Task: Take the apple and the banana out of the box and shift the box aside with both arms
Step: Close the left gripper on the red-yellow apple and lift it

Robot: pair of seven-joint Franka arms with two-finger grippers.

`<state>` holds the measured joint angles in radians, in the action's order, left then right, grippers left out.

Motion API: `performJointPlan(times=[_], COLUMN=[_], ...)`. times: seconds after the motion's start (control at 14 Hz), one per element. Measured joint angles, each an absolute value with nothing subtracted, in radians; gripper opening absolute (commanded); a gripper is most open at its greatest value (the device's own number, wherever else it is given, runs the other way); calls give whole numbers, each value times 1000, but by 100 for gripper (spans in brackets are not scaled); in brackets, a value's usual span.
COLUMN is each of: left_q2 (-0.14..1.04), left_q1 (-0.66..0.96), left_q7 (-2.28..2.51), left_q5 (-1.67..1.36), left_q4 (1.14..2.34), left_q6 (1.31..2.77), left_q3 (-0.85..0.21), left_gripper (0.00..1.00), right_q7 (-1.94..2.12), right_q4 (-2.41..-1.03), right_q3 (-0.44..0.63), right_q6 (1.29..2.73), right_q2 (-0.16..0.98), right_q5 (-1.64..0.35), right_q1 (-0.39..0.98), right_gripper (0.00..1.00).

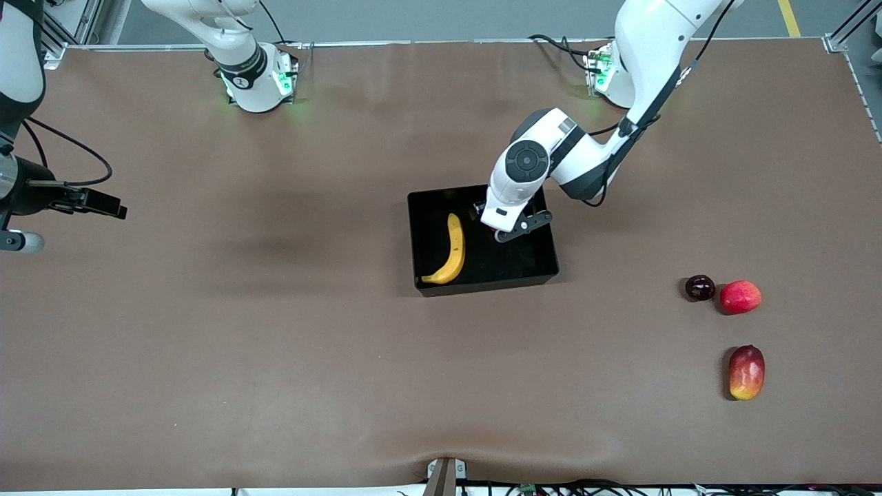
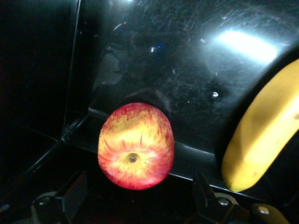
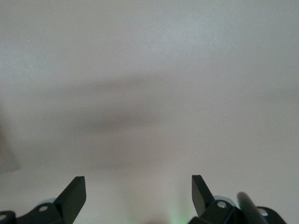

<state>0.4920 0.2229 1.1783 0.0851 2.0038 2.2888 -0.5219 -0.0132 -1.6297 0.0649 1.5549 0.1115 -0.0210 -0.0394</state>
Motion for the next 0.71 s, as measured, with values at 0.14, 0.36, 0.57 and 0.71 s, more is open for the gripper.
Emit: performJointPlan(times=[0.14,0.36,0.57,0.71], left_q2=[514,550,560,558], left_q1=[223,223,222,220], left_q7=[1183,1212,1218,1218], left_q5=[128,192,204,207], left_q4=[2006,2006,2003,1992], left_q6=[2291,2296,2309,2309], left_q3=[-521,-520,-520,-520], left_gripper=[100,81,6,0], right_q7=[-13,-14,-14,-14], right_q4=[-1630,-1630,-1629,-1629], right_q3=[64,58,51,50], right_q6=[1544,1541,1541,1541], right_q2=[117,118,118,118], right_q5=[-21,-21,-21,-24], right_q1=[-39,-33,-23,-16], right_gripper=[100,100,100,100])
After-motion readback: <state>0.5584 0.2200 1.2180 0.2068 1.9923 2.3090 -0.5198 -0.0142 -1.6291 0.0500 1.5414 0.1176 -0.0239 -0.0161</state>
